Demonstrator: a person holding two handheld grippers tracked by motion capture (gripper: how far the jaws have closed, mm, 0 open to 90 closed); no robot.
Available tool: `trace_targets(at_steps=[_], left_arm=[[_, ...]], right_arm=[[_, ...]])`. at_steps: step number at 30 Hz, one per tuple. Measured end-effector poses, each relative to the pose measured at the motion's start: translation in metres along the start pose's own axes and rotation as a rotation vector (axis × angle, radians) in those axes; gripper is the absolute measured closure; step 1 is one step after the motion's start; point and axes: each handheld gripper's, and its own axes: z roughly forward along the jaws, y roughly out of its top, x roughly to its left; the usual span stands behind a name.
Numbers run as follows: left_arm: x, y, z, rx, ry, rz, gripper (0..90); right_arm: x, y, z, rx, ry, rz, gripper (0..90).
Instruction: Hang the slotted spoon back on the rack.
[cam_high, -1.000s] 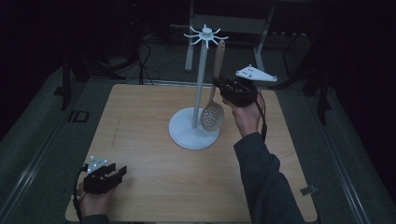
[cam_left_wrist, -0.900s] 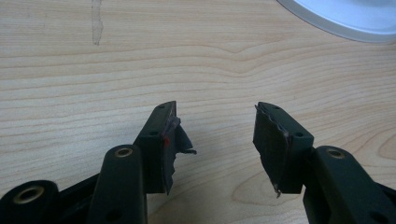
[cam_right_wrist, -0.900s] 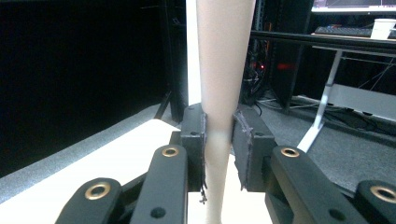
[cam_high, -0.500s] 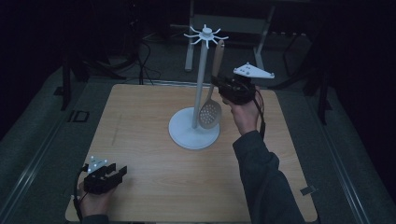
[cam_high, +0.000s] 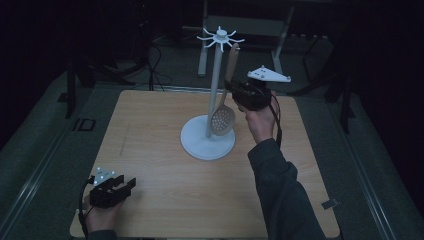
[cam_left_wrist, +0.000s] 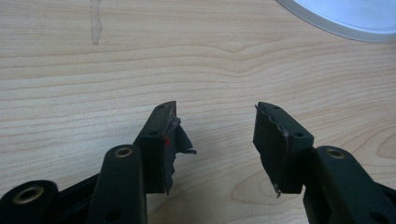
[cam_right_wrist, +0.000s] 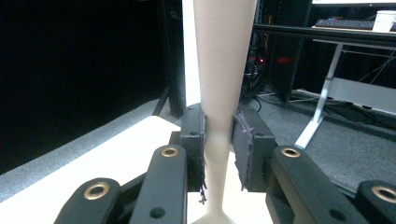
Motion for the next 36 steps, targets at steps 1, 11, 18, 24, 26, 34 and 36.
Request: trace_targets(at_steps=[1,11,18,24,26,34,36], left_arm=[[0.0,0.0,0.0,0.0,0.0,0.0,50.0],[0.0,0.0,0.0,-0.001,-0.001,0.002,50.0],[0.0,0.0,0.0,-0.003,-0.001,-0.002,50.0],[-0.001,0.0,0.001,-0.001,-0.002,0.0,50.0],[-0.001,0.0,0.001,0.001,-0.001,0.004,50.0],[-0.002,0.001,0.002,0.002,-0.001,0.008,49.9],[-0.001,0.001,0.001,0.0,0.001,0.008,49.9]], right_arm=[[0.0,0.0,0.001,0.0,-0.001,0.002,74.7],[0.003,-0.002,0.004,-0.002,0.007,0.013,74.3],[0.001,-0.002,0.0,-0.013,-0.011,0.023,69.4],[-0.002,-0.002,-0.008,-0.025,-0.025,0.02,58.1],[-0.003,-0.003,-0.01,-0.023,-0.044,0.027,52.3],[-0.011,-0.013,-0.019,-0.015,-0.085,0.049,37.0],[-0.012,-0.016,-0.022,-0.021,-0.087,0.048,36.0]])
